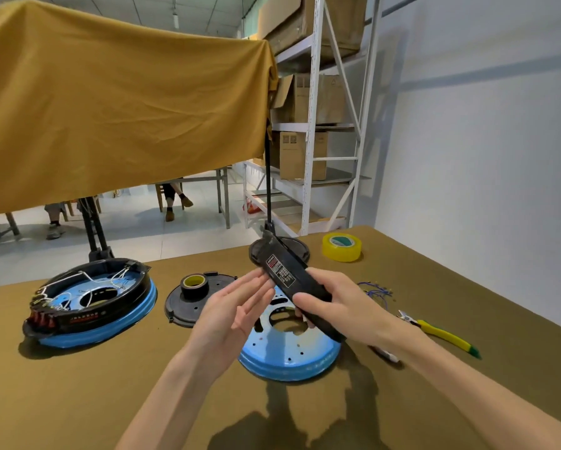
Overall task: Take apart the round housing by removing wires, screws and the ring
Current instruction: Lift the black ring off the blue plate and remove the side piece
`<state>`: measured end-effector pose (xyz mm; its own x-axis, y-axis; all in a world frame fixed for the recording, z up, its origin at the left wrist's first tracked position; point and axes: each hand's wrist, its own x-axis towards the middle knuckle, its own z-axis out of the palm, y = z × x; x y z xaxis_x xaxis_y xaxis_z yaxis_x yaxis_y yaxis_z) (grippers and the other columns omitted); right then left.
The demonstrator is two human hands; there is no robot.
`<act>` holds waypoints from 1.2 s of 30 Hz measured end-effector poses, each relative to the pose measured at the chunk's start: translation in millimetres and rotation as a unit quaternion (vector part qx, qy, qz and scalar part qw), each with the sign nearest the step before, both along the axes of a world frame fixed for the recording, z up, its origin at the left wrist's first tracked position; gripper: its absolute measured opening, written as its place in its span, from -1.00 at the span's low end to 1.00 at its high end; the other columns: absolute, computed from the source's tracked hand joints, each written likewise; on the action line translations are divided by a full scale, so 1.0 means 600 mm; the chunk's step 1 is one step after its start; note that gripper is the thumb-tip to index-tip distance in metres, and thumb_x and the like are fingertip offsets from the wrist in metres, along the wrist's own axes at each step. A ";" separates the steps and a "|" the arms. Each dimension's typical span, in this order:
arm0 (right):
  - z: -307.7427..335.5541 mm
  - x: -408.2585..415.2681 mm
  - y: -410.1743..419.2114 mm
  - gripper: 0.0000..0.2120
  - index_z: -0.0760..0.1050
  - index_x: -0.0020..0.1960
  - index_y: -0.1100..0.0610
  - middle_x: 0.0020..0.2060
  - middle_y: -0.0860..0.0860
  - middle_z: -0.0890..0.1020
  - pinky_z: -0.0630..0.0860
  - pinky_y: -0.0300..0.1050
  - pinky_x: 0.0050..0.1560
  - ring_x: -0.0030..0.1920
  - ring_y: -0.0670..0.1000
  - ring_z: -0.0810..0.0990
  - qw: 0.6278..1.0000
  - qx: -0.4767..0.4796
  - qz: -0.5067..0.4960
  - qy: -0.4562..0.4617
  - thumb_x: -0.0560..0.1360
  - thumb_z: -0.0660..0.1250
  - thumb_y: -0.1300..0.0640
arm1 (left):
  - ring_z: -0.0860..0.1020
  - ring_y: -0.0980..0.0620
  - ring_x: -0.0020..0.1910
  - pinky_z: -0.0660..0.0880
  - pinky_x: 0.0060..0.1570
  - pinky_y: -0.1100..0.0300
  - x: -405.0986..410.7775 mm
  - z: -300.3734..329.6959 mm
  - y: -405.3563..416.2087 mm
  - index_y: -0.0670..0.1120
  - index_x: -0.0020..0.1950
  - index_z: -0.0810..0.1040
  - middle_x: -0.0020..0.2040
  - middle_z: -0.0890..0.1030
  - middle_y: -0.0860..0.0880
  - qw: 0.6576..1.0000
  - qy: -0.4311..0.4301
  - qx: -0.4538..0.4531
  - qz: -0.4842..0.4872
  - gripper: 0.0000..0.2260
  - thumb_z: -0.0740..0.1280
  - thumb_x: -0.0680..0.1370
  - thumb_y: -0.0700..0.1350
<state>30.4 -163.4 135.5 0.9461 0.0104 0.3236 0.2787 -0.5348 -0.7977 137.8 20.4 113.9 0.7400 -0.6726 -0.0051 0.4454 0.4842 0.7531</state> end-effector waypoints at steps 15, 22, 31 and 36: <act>0.016 -0.022 -0.044 -0.64 0.46 0.11 0.41 -0.28 0.19 0.58 0.53 -0.15 -0.29 -0.39 0.06 0.52 0.967 0.253 -0.021 0.018 0.55 0.38 0.10 | 0.74 -0.05 0.04 0.68 -0.12 0.24 -0.013 0.025 -0.045 -0.28 0.20 0.64 0.09 0.73 -0.25 0.997 0.069 0.004 -0.017 -0.72 0.44 0.48 -0.33; 0.007 -0.041 -0.084 -0.61 0.67 -0.08 0.17 -0.37 0.12 0.58 0.47 -0.18 -0.47 -0.48 0.05 0.48 0.922 0.321 -0.203 -0.074 0.44 0.51 -0.18 | 0.75 -0.03 -0.08 0.64 -0.16 0.29 -0.045 -0.052 -0.087 -0.12 -0.03 0.76 -0.10 0.77 -0.11 0.962 -0.209 0.170 0.047 -0.92 0.47 0.57 -0.14; -0.014 -0.087 -0.155 -0.77 0.65 -0.24 0.01 -0.40 0.06 0.60 0.50 -0.18 -0.43 -0.48 0.00 0.49 0.889 0.301 -0.310 -0.149 0.38 0.57 -0.12 | 0.60 0.34 -0.09 0.56 0.04 0.26 -0.037 -0.164 -0.226 0.09 0.04 0.76 -0.13 0.69 0.27 0.740 -0.559 0.361 0.099 -0.89 0.47 0.57 0.03; -0.026 -0.089 -0.176 -0.81 0.64 -0.23 0.02 -0.39 0.08 0.60 0.49 -0.19 -0.44 -0.48 0.03 0.50 0.889 0.277 -0.323 -0.169 0.48 0.54 -0.03 | 0.61 0.09 0.14 0.53 0.26 -0.01 -0.027 -0.183 -0.252 0.07 0.27 0.68 0.11 0.72 0.11 0.700 -0.580 0.404 0.104 -0.75 0.43 0.60 -0.10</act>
